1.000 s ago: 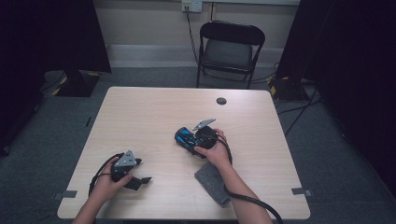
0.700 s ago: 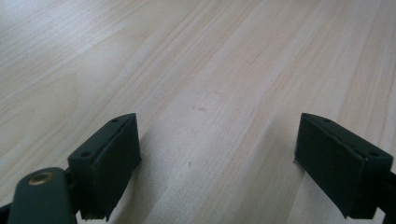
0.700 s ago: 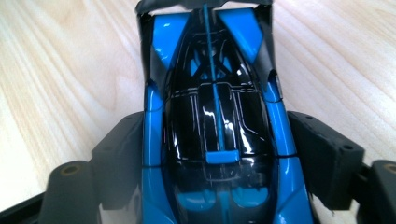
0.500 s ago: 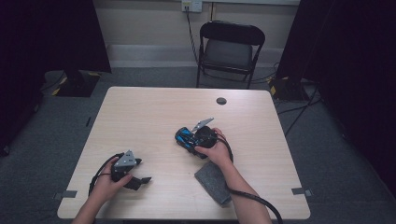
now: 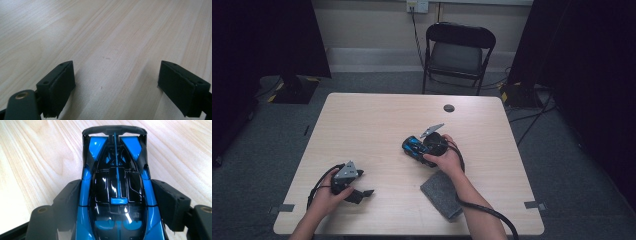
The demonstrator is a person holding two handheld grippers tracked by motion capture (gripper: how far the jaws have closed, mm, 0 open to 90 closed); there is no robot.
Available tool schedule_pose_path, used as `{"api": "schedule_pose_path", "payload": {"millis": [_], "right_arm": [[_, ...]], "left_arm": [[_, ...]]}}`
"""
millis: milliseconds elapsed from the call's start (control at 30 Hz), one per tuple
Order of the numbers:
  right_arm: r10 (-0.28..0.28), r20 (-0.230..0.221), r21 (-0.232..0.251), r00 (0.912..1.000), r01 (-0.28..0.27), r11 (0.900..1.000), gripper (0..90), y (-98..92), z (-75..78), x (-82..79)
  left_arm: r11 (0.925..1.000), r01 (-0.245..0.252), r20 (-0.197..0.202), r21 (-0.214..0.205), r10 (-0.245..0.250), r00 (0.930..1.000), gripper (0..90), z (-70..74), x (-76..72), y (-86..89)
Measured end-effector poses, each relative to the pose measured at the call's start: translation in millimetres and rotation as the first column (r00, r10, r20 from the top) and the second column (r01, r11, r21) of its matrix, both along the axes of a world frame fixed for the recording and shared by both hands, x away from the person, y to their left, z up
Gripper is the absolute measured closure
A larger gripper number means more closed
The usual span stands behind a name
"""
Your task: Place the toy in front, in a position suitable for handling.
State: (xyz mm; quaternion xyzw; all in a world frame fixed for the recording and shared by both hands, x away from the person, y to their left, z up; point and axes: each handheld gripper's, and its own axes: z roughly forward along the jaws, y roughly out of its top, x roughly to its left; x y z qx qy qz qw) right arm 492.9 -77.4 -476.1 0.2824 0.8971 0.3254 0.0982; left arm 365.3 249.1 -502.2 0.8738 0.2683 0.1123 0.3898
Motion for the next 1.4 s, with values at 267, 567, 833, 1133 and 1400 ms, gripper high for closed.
{"api": "schedule_pose_path", "payload": {"millis": [267, 567, 833, 1133, 1400], "right_arm": [[-0.027, -0.011, 0.032, 0.9996, 0.028, 0.9991, 26.3, -2.5, -6.5, -1.2], [-0.048, -0.009, 0.03, 0.9988, 0.049, 0.9984, 25.2, -1.5, -11.1, -3.2], [-0.052, -0.018, 0.038, 0.9985, 0.052, 0.9979, 16.6, 0.7, -11.0, -1.4], [-0.073, -0.018, 0.024, 0.9972, 0.073, 0.997, 14.6, 12.9, -12.8, 4.8], [-0.081, 0.025, 0.015, 0.9964, 0.08, 0.9966, 25.4, 15.0, -14.4, 0.9]], "left_arm": [[1.0, 0.0, 0.0, 0.0, 0.0, 1.0, 13.6, 0.0, 0.0, 0.0], [1.0, 0.0, 0.0, 0.0, 0.0, 1.0, 13.6, 0.0, 0.0, 0.0], [1.0, 0.0, 0.0, 0.0, 0.0, 1.0, 13.6, 0.0, 0.0, 0.0], [1.0, 0.0, 0.0, 0.0, 0.0, 1.0, 13.6, 0.0, 0.0, 0.0], [1.0, 0.0, 0.0, 0.0, 0.0, 1.0, 13.6, 0.0, 0.0, 0.0]]}}
